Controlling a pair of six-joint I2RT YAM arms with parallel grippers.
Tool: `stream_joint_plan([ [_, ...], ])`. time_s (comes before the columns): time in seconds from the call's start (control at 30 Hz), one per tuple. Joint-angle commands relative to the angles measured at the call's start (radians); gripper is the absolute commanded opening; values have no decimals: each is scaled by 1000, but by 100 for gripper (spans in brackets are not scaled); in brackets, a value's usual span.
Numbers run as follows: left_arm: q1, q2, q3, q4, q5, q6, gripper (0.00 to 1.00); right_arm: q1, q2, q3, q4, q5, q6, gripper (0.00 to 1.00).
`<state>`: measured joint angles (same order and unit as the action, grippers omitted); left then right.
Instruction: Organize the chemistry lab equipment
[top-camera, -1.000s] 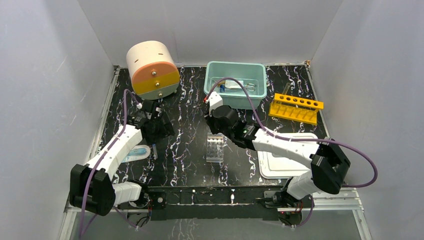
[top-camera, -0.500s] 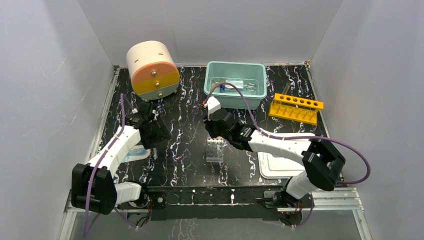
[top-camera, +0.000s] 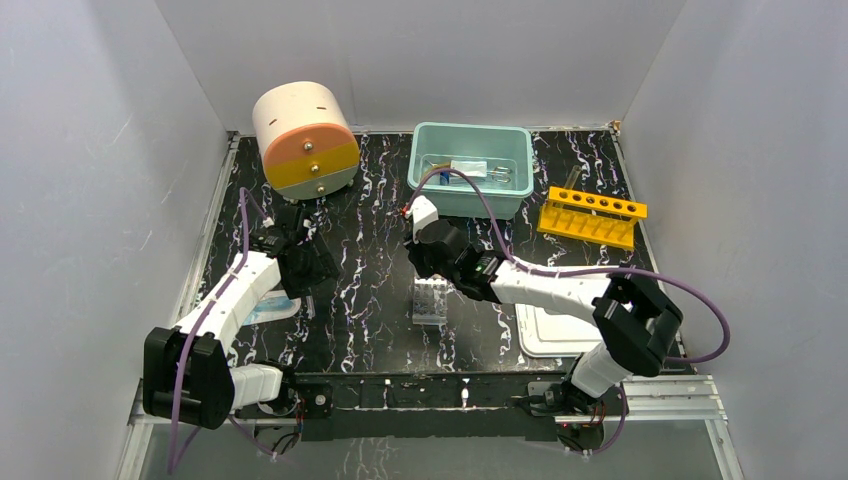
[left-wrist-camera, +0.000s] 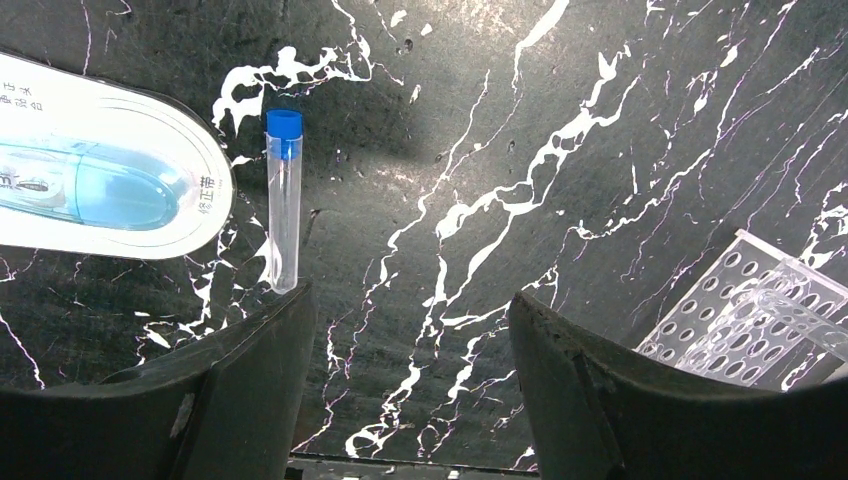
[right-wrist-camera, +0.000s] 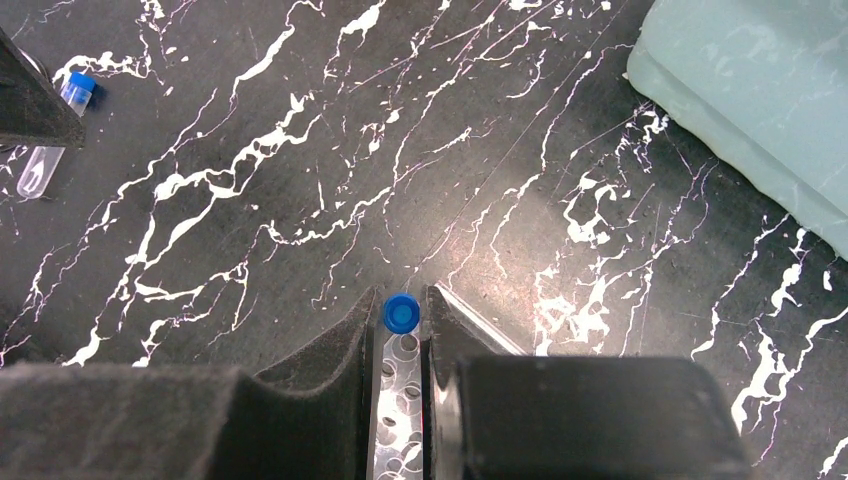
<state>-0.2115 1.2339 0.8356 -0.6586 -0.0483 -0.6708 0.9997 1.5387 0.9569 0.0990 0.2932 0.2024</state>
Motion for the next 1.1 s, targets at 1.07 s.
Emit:
stream_joint_plan([
  [1.07, 17, -2, 0, -33, -21, 23, 68, -4, 46, -113, 269, 12, -59, 16],
])
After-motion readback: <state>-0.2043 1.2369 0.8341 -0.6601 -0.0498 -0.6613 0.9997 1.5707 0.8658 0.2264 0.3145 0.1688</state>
